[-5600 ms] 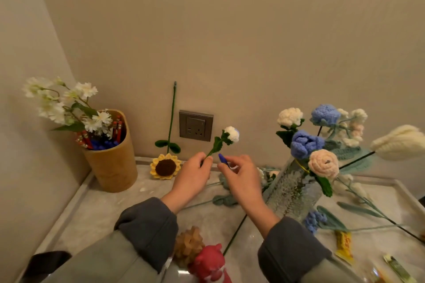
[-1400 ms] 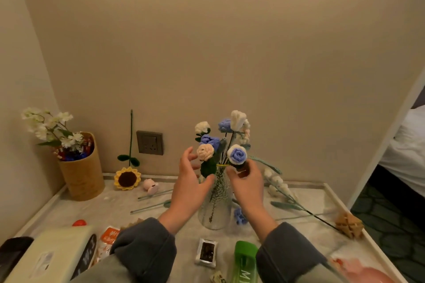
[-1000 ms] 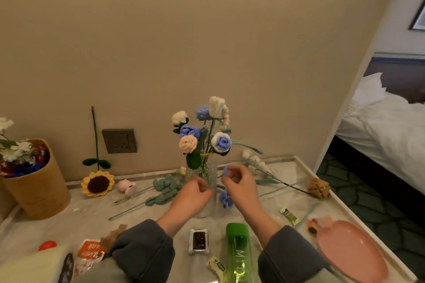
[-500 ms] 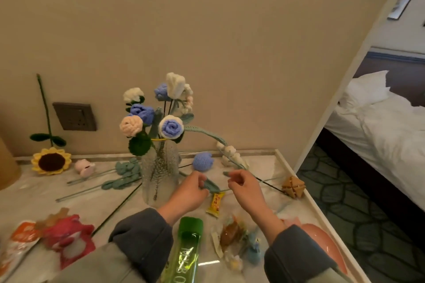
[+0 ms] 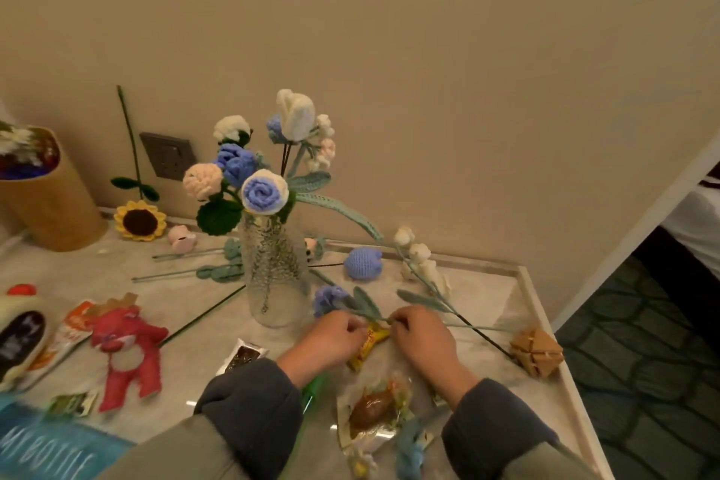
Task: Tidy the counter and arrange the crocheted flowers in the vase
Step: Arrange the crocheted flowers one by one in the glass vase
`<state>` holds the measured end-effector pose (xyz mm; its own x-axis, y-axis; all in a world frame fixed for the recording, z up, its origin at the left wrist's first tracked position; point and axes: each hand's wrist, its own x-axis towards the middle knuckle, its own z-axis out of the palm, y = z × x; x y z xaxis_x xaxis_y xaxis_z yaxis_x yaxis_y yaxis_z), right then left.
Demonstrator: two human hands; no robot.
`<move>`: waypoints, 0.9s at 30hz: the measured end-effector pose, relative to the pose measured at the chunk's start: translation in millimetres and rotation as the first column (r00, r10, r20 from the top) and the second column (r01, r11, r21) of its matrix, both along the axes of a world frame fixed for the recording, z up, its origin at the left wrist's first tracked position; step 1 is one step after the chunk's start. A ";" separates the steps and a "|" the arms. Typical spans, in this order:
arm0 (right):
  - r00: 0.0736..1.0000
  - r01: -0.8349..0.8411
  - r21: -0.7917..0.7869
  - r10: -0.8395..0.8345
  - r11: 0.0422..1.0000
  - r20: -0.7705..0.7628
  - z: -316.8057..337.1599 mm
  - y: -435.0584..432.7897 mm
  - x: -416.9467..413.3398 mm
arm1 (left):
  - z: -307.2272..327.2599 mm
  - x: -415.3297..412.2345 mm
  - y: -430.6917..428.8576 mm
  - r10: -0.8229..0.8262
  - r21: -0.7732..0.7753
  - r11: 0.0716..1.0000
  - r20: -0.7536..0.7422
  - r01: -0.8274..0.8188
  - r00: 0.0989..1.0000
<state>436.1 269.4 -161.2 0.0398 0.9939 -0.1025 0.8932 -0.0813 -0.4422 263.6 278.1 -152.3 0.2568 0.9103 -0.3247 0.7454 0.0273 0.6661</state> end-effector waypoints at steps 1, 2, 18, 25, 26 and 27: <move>0.998 0.011 0.048 -0.008 0.999 -0.056 1.7 1.6 0.1 | 2.4 2.0 0.9 0.031 0.028 0.999 -0.001 -0.031 1.000; 0.994 0.022 0.102 -0.011 0.995 -0.106 4.3 2.7 -1.6 | 6.0 3.9 1.7 0.061 0.058 0.996 0.011 -0.061 0.998; 0.651 0.146 0.178 0.041 0.973 -0.758 89.3 16.5 -17.7 | 101.1 49.1 21.1 0.030 0.294 0.923 0.592 -0.250 0.805; 0.726 0.031 0.297 0.183 0.954 -0.663 99.8 37.3 -14.4 | 118.9 38.8 43.3 0.050 0.342 0.880 0.623 -0.330 0.780; 0.727 0.018 0.291 0.187 0.956 -0.660 97.3 40.3 -15.3 | 120.2 36.2 46.5 0.052 0.355 0.868 0.629 -0.346 0.776; 0.730 0.014 0.284 0.184 0.959 -0.658 94.7 44.0 -16.9 | 121.3 33.5 50.0 0.055 0.375 0.852 0.629 -0.364 0.776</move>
